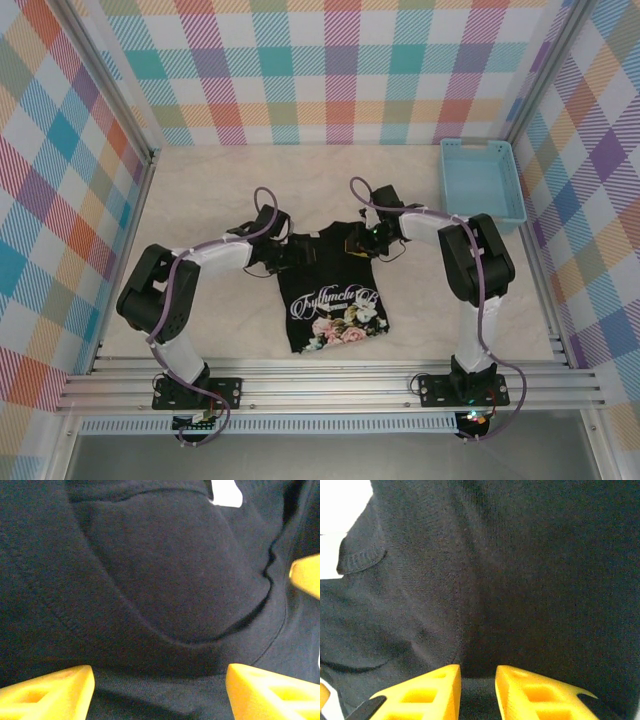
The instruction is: Fold the inside-out t-shirt
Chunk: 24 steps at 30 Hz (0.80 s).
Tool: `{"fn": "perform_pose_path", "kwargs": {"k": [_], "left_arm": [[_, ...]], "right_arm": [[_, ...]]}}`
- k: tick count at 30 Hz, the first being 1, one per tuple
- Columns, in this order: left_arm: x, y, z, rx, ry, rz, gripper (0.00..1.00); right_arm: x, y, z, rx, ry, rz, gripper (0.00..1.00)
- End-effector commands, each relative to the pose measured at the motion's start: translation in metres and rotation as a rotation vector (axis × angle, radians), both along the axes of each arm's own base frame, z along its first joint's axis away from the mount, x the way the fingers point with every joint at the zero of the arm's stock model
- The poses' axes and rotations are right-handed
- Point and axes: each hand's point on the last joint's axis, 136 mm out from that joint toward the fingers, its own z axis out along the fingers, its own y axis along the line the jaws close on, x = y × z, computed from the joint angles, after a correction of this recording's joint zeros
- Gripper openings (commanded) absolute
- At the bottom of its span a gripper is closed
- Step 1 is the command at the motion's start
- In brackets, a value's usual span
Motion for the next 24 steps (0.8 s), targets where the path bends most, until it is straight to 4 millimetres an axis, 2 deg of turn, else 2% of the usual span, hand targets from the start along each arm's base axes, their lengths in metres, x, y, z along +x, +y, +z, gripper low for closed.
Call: {"fn": "perform_pose_path", "kwargs": {"k": [1,4,7,12,15,18,20,24], "left_arm": [[0.003,0.035,-0.026,0.117,0.042,0.058,0.71],[0.012,0.037,-0.028,0.121,0.040,0.063,0.71],[0.028,0.025,-0.012,0.080,0.000,0.041,0.73],[0.044,0.031,0.039,0.095,-0.129,0.038,0.76],[0.052,0.048,0.052,0.112,-0.181,0.090,0.79],[0.062,0.069,0.043,0.127,-0.142,0.155,0.80],[0.070,0.076,0.036,0.115,-0.123,0.170,0.82],[0.083,0.066,0.013,0.081,-0.054,0.125,0.86]], "right_arm": [[-0.004,-0.023,-0.024,-0.127,0.056,-0.044,0.27],[-0.005,-0.027,-0.022,-0.146,0.049,-0.051,0.26],[-0.001,-0.026,-0.012,-0.137,0.019,-0.050,0.26],[0.014,-0.019,0.040,-0.091,-0.156,0.014,0.30],[0.022,-0.027,0.056,-0.124,-0.235,0.022,0.43],[0.031,-0.037,0.055,-0.170,-0.256,0.019,0.62],[0.040,-0.039,0.052,-0.178,-0.256,0.015,0.70],[0.057,-0.033,0.040,-0.191,-0.229,0.038,0.77]]}}
